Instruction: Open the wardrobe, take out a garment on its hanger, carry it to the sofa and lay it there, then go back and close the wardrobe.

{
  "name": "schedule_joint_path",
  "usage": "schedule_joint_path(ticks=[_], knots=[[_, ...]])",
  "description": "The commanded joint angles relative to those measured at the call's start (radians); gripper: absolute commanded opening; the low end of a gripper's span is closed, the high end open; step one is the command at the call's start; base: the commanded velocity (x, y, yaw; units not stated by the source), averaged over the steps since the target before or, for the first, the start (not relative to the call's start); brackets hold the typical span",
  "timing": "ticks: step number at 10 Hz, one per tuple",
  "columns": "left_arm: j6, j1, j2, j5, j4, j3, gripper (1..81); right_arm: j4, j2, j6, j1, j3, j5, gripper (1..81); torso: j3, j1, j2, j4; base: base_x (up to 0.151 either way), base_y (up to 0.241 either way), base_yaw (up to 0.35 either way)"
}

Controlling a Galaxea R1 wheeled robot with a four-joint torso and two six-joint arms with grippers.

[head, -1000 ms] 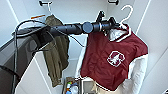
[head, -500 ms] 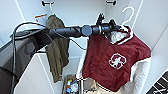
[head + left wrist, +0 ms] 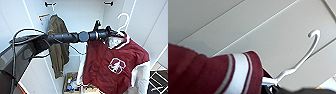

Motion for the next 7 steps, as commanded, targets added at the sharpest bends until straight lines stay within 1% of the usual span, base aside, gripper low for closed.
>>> schedule_joint_path(ticks=[1, 7], knots=[[0.010, -0.208, -0.001, -0.093, 0.046, 0.011, 1.0, 0.001, 0.007, -0.005, 0.020, 0.009, -0.063, 81.1, 0.000, 0.000, 0.000, 0.000, -0.111, 0.000, 0.000], [0.010, -0.170, -0.013, -0.095, 0.075, 0.045, 1.0, 0.002, 0.007, -0.005, 0.020, 0.008, -0.063, 81.1, 0.000, 0.000, 0.000, 0.000, -0.111, 0.000, 0.000]])
